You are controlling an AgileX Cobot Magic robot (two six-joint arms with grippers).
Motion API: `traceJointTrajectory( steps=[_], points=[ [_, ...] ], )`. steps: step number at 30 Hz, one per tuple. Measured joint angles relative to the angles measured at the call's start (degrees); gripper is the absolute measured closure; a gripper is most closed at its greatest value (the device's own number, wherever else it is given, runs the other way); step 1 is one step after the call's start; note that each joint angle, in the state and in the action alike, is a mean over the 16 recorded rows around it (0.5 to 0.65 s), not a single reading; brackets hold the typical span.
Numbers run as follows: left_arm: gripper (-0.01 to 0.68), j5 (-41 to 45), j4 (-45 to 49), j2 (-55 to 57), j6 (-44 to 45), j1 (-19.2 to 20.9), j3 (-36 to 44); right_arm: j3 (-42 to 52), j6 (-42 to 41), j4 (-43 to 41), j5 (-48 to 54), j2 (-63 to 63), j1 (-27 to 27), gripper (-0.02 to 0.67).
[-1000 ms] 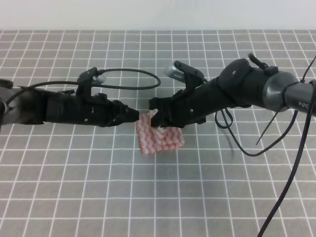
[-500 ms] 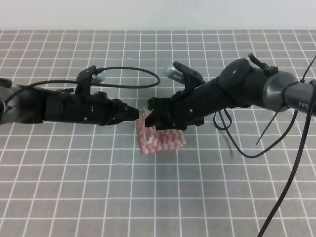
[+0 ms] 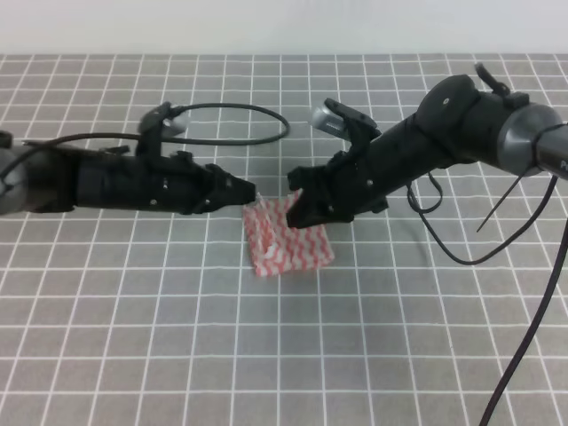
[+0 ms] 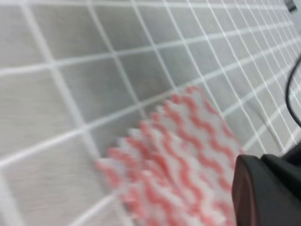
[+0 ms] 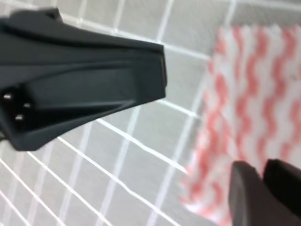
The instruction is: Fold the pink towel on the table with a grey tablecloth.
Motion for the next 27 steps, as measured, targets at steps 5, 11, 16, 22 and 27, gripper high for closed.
traceJointTrajectory(
  steps=[5, 11, 16, 22, 27],
  points=[
    [0.676, -1.2, 1.9, -0.2, -0.8, -3.0, 0.0, -0.4, 1.7, -4.4, 2.5, 0.0, -0.7, 0.628],
    [0.676, -4.9, 7.6, -0.2, -3.8, -6.3, 0.0, -0.4, 3.7, -8.4, 3.3, 0.0, -0.8, 0.659],
    [0.676, -7.4, 13.9, -0.2, -7.8, -7.5, 0.0, -0.4, 4.3, -9.7, 3.6, -0.1, -0.8, 0.663],
    [0.677, -8.6, 19.3, -0.2, -11.9, -7.5, 0.0, -0.4, 4.5, -10.4, 3.8, 0.1, -0.8, 0.664],
    [0.676, -8.5, 21.1, -0.3, -13.3, -7.3, 0.0, -0.4, 4.7, -10.5, 4.1, 1.0, -0.8, 0.664]
  ],
)
